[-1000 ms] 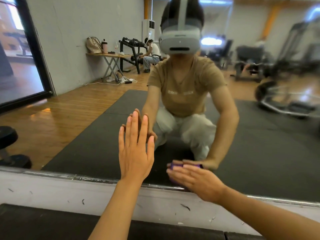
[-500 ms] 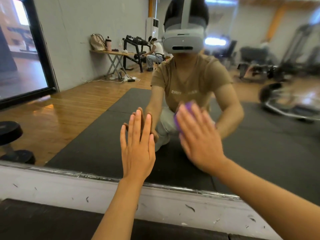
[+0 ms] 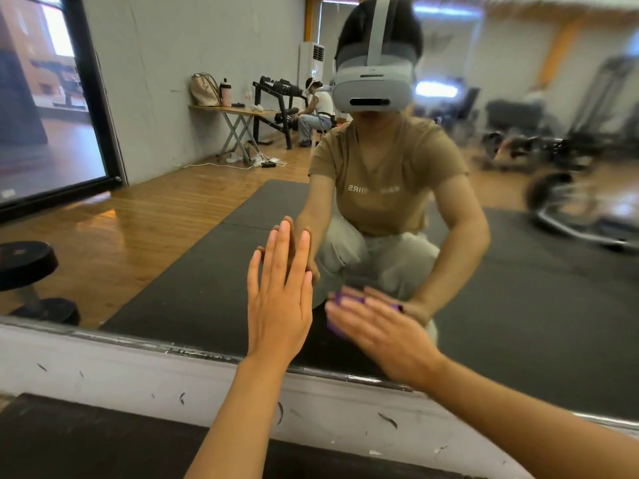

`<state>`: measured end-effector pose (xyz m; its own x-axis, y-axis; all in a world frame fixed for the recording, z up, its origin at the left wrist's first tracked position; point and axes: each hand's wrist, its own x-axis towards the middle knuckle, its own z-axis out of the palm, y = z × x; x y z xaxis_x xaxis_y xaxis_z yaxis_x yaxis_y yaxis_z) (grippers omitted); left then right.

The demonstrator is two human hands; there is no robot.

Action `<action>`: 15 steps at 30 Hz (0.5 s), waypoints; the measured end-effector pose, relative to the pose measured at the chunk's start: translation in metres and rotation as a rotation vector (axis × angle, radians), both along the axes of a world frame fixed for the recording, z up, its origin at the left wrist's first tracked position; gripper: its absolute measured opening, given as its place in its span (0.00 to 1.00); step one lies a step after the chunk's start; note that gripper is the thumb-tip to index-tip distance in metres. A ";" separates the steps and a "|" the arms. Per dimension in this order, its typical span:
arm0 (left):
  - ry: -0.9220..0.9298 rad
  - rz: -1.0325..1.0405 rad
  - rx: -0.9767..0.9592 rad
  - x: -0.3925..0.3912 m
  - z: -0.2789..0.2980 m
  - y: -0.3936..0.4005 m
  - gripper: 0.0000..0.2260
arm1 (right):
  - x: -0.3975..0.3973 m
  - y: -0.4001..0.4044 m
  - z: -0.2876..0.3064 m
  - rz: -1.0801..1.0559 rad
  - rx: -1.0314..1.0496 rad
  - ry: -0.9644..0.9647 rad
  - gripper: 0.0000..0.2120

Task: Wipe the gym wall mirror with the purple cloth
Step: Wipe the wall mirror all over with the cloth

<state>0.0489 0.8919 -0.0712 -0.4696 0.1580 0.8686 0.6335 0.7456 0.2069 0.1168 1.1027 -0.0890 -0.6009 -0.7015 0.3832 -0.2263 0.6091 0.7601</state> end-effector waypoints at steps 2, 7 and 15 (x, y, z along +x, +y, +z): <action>0.001 -0.002 -0.010 -0.001 0.000 0.000 0.26 | -0.008 -0.012 0.058 0.049 -0.184 0.147 0.35; 0.008 0.008 -0.020 -0.002 -0.001 -0.001 0.26 | -0.015 -0.023 0.186 0.054 -0.498 0.437 0.25; 0.034 0.003 -0.013 -0.005 0.000 -0.002 0.26 | -0.017 -0.035 0.144 0.077 -0.534 0.383 0.27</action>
<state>0.0441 0.8904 -0.0711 -0.4407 0.1679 0.8818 0.6377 0.7500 0.1759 0.0998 1.0679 0.0552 -0.3086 -0.3913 0.8670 -0.0581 0.9175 0.3934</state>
